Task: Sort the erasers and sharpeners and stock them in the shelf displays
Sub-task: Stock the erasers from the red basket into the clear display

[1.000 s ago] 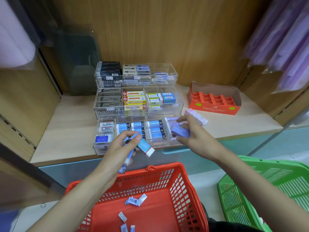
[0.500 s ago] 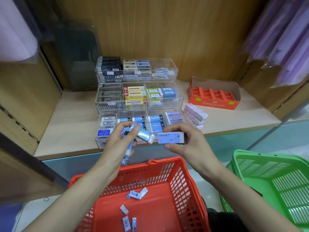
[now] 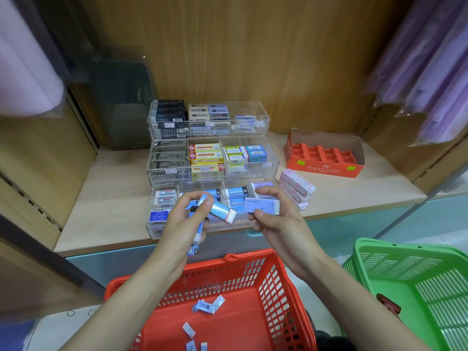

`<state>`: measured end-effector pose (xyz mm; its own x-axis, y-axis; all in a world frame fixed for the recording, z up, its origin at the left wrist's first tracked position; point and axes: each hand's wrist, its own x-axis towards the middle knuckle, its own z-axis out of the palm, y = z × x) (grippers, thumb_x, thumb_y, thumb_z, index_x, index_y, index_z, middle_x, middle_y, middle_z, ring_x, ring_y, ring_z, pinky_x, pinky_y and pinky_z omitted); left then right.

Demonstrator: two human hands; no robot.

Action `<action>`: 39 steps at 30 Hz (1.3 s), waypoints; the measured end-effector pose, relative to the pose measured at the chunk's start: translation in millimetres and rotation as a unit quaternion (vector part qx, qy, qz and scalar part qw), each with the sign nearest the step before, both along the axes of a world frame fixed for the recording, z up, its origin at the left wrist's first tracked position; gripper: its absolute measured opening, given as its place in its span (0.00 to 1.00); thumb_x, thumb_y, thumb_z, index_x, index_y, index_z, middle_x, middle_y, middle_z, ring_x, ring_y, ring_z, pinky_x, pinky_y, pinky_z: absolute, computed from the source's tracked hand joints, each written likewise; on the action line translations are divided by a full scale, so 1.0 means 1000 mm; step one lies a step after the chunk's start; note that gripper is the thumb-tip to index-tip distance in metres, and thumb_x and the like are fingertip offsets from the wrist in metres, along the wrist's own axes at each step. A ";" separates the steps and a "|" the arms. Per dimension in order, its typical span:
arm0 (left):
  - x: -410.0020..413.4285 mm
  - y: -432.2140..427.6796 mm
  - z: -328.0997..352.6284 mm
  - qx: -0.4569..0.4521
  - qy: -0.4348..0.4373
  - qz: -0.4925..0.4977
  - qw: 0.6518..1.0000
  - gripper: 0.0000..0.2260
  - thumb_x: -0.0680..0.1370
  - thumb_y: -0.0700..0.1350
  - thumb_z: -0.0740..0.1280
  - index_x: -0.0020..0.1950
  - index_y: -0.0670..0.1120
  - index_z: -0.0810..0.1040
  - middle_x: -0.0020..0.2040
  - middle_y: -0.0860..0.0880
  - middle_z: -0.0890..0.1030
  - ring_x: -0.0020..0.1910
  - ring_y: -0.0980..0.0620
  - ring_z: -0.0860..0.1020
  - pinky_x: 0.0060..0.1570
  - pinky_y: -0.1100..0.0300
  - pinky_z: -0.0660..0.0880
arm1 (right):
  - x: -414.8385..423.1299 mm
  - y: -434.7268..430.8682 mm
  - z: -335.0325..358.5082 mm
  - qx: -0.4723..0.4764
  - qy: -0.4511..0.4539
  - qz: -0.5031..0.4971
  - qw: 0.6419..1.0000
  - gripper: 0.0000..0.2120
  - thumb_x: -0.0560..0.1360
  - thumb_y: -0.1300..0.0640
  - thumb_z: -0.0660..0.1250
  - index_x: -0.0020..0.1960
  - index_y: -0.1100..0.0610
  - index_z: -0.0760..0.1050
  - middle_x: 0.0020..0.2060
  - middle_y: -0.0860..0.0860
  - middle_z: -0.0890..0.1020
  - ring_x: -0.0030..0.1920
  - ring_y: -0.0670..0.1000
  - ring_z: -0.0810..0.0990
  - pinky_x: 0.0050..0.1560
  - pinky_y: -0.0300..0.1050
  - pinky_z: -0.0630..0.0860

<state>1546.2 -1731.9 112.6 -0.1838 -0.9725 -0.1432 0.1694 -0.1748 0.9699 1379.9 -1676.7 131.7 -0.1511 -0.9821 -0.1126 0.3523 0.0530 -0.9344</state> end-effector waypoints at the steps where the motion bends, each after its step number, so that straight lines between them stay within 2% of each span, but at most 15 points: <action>1: -0.001 -0.001 0.002 0.001 0.005 0.008 1.000 0.00 0.76 0.46 0.66 0.46 0.50 0.76 0.31 0.48 0.72 0.27 0.54 0.66 0.21 0.66 0.59 | -0.001 -0.003 -0.001 -0.002 0.031 -0.015 0.999 0.17 0.74 0.75 0.61 0.53 0.54 0.72 0.41 0.51 0.78 0.37 0.51 0.75 0.37 0.38 0.71; 3: -0.002 -0.007 0.007 0.004 0.017 0.032 0.999 0.02 0.76 0.45 0.66 0.45 0.51 0.76 0.30 0.49 0.73 0.26 0.54 0.66 0.21 0.66 0.59 | -0.006 -0.012 -0.003 0.003 0.078 -0.040 0.996 0.18 0.71 0.73 0.67 0.53 0.54 0.70 0.41 0.53 0.79 0.38 0.52 0.74 0.39 0.40 0.71; 5: -0.001 -0.015 0.012 0.005 0.011 0.044 0.999 0.02 0.76 0.45 0.66 0.44 0.53 0.77 0.31 0.50 0.74 0.27 0.54 0.67 0.22 0.66 0.61 | -0.013 -0.021 -0.003 0.015 0.075 -0.049 0.996 0.17 0.67 0.69 0.71 0.50 0.58 0.69 0.44 0.62 0.81 0.39 0.54 0.78 0.43 0.44 0.74; 7: 0.004 -0.024 0.016 -0.001 -0.002 0.045 0.999 0.02 0.76 0.46 0.66 0.45 0.53 0.77 0.34 0.51 0.75 0.30 0.54 0.69 0.23 0.66 0.64 | -0.023 -0.034 0.001 0.023 0.085 -0.045 0.995 0.15 0.64 0.64 0.72 0.48 0.61 0.72 0.48 0.66 0.80 0.46 0.56 0.79 0.50 0.48 0.73; 10: 0.011 -0.034 0.020 -0.006 0.011 0.048 0.999 0.02 0.76 0.45 0.65 0.46 0.51 0.77 0.31 0.54 0.74 0.28 0.57 0.69 0.21 0.68 0.64 | -0.041 -0.060 0.014 0.003 0.103 -0.027 0.994 0.11 0.68 0.65 0.71 0.50 0.60 0.77 0.45 0.61 0.80 0.47 0.55 0.77 0.53 0.49 0.70; 12: 0.014 -0.041 0.022 -0.010 0.020 0.049 0.999 0.02 0.77 0.44 0.64 0.45 0.50 0.76 0.28 0.54 0.73 0.25 0.58 0.67 0.20 0.67 0.61 | -0.055 -0.086 0.027 -0.022 0.205 -0.025 0.978 0.11 0.71 0.68 0.70 0.52 0.58 0.78 0.42 0.56 0.81 0.44 0.49 0.78 0.52 0.45 0.73; 14: 0.015 -0.047 0.019 -0.014 0.017 0.048 0.999 0.03 0.77 0.43 0.64 0.45 0.50 0.76 0.28 0.53 0.72 0.25 0.58 0.65 0.20 0.67 0.60 | -0.068 -0.116 0.038 -0.024 0.353 -0.016 0.935 0.15 0.70 0.69 0.71 0.53 0.56 0.76 0.37 0.51 0.79 0.36 0.45 0.78 0.46 0.41 0.75; 17: 0.017 -0.051 0.011 -0.014 0.007 0.039 0.999 0.02 0.75 0.46 0.66 0.45 0.51 0.78 0.30 0.50 0.71 0.26 0.55 0.64 0.21 0.66 0.60 | -0.082 -0.157 0.048 -0.014 0.584 0.037 0.811 0.11 0.67 0.68 0.73 0.48 0.60 0.78 0.38 0.52 0.81 0.39 0.48 0.78 0.46 0.41 0.76; 19: 0.020 -0.052 0.008 -0.008 0.001 0.036 0.999 0.03 0.71 0.49 0.67 0.44 0.54 0.79 0.30 0.50 0.71 0.26 0.54 0.64 0.23 0.66 0.60 | -0.087 -0.176 0.050 0.001 0.649 0.115 0.752 0.09 0.68 0.68 0.73 0.48 0.63 0.81 0.42 0.54 0.83 0.42 0.48 0.78 0.42 0.32 0.74; 24: 0.020 -0.057 0.008 -0.004 0.016 0.061 0.998 0.06 0.71 0.48 0.67 0.46 0.51 0.79 0.32 0.49 0.72 0.28 0.52 0.66 0.21 0.67 0.63 | -0.086 -0.194 0.033 0.066 0.714 0.228 0.659 0.08 0.72 0.64 0.69 0.50 0.58 0.83 0.43 0.50 0.83 0.43 0.45 0.76 0.50 0.40 0.73; 28: 0.017 -0.053 0.007 -0.003 0.010 0.047 0.999 0.04 0.74 0.46 0.66 0.47 0.50 0.78 0.31 0.49 0.72 0.26 0.57 0.67 0.20 0.67 0.63 | -0.085 -0.198 0.025 0.079 0.716 0.237 0.652 0.08 0.74 0.62 0.67 0.49 0.54 0.84 0.48 0.48 0.84 0.44 0.43 0.75 0.48 0.38 0.72; 30: 0.016 -0.051 0.008 0.000 0.005 0.038 0.999 0.04 0.74 0.47 0.66 0.47 0.50 0.78 0.31 0.48 0.71 0.25 0.57 0.66 0.20 0.68 0.62 | -0.082 -0.200 0.024 0.082 0.739 0.233 0.627 0.09 0.75 0.59 0.67 0.50 0.51 0.84 0.49 0.46 0.84 0.44 0.43 0.74 0.46 0.36 0.68; 34: 0.016 -0.049 0.010 0.009 0.005 0.033 0.999 0.04 0.74 0.47 0.65 0.47 0.50 0.77 0.31 0.48 0.70 0.24 0.57 0.65 0.19 0.67 0.62 | -0.079 -0.199 0.022 0.057 0.777 0.219 0.588 0.07 0.75 0.52 0.68 0.52 0.48 0.83 0.51 0.44 0.83 0.51 0.46 0.74 0.51 0.41 0.61; 37: 0.017 -0.047 0.013 0.010 0.016 0.035 0.999 0.07 0.71 0.50 0.66 0.46 0.50 0.78 0.28 0.51 0.71 0.24 0.57 0.65 0.20 0.66 0.60 | -0.084 -0.185 0.030 0.046 0.768 0.159 0.619 0.07 0.75 0.53 0.67 0.47 0.52 0.83 0.47 0.48 0.84 0.51 0.50 0.77 0.52 0.45 0.65; 39: 0.017 -0.045 0.016 0.017 0.028 0.037 0.999 0.09 0.69 0.50 0.67 0.47 0.50 0.78 0.27 0.52 0.71 0.24 0.58 0.65 0.21 0.65 0.59 | -0.083 -0.167 0.038 0.022 0.724 0.087 0.684 0.08 0.75 0.56 0.65 0.46 0.56 0.83 0.44 0.52 0.84 0.48 0.52 0.79 0.50 0.46 0.71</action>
